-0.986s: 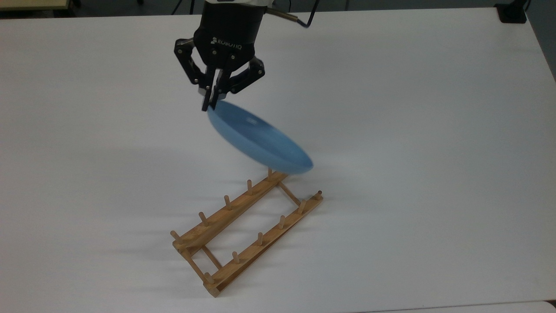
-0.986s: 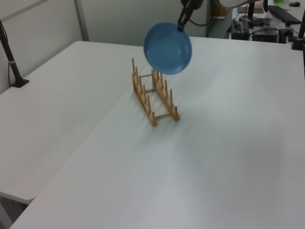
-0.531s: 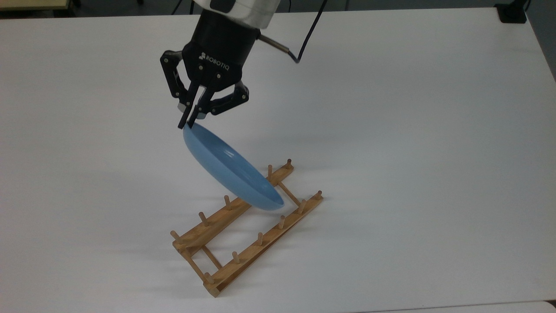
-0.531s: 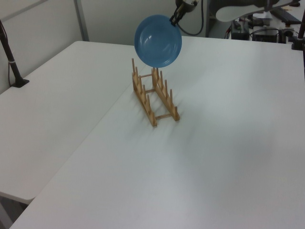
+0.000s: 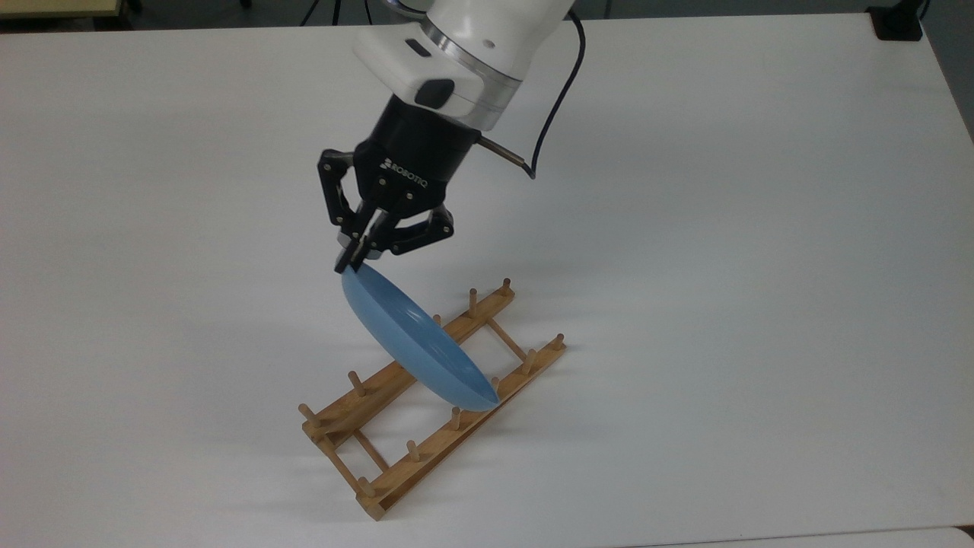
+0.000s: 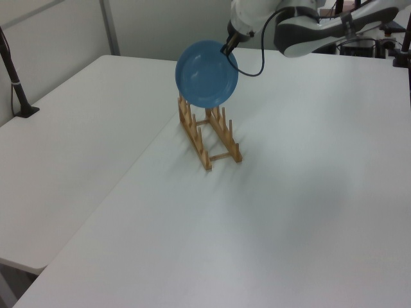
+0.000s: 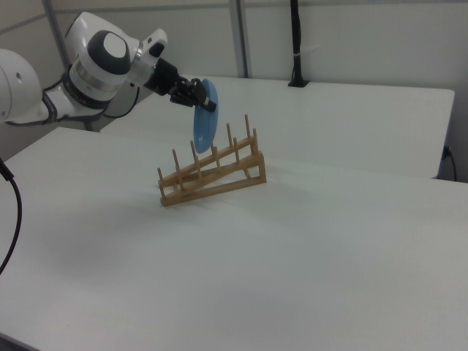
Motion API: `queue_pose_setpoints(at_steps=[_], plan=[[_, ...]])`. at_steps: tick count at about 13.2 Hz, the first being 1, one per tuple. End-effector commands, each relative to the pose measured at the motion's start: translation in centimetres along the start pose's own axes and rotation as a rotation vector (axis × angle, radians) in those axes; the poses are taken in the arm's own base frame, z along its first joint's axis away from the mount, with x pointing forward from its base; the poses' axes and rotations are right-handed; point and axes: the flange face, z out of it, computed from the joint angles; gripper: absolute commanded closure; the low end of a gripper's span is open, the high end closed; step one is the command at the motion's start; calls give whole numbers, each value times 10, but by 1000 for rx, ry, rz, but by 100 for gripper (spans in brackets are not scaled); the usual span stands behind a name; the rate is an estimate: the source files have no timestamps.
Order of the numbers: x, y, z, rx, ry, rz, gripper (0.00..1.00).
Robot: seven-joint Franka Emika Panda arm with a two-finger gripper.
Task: Place plate in plate rack
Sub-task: 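Lower the upright plate between the rack pegs, then open the gripper to release the plate rim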
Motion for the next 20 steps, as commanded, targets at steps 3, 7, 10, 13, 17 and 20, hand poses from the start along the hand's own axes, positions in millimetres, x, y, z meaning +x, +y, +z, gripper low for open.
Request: queue_pose_setpoints(at_steps=[3, 7, 10, 13, 17, 20], plan=[[-15, -24, 10, -38, 32, -24, 100], [-23, -39, 20, -52, 33, -54, 94], [-24, -41, 23, -51, 28, -54, 56], [-20, -45, 14, -38, 38, -25, 0], [-6, -38, -13, 12, 53, 86, 0], [0, -24, -32, 100, 1, 182, 0]])
